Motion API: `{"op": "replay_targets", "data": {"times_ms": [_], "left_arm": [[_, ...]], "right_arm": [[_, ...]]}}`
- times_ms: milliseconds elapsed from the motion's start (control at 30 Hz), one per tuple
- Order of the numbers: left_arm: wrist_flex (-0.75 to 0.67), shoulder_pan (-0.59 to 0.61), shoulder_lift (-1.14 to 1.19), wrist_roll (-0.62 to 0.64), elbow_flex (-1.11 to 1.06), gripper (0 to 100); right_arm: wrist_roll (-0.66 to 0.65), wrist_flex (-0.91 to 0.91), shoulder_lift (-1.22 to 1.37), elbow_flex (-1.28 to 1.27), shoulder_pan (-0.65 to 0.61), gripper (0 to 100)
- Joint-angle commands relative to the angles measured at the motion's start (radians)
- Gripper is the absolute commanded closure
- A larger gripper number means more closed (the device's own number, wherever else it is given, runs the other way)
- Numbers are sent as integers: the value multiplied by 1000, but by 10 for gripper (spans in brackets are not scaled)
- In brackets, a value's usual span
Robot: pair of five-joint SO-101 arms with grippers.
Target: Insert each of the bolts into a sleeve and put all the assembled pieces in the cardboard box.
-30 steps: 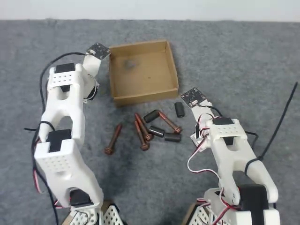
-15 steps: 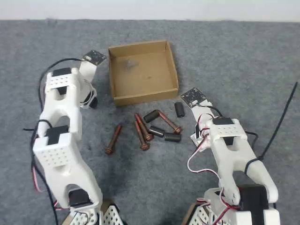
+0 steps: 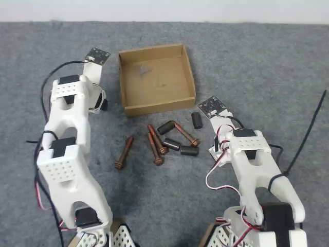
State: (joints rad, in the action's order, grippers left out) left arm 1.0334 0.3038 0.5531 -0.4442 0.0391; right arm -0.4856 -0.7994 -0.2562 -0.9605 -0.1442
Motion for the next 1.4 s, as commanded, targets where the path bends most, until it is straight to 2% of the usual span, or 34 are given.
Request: {"op": "replay_targets", "data": {"times_ms": [0,167,433,633,1000,1133,1367], "left_arm": [[5,8,-38,14,51,835],[63,9,-129,-32,53,835],[60,9,-144,-51,51,836],[-8,29,-75,-52,79,836],[-8,34,115,-46,216,837],[35,35,180,-44,288,840],[161,18,256,-48,437,991]], "right_arm": [[-18,8,-4,37,16,991],[-18,10,-4,37,16,991],[-18,10,-4,37,16,991],[-18,8,-4,37,16,991],[-18,8,-4,37,16,991],[-18,8,-4,37,16,991],[-18,10,-4,37,16,991]]}}
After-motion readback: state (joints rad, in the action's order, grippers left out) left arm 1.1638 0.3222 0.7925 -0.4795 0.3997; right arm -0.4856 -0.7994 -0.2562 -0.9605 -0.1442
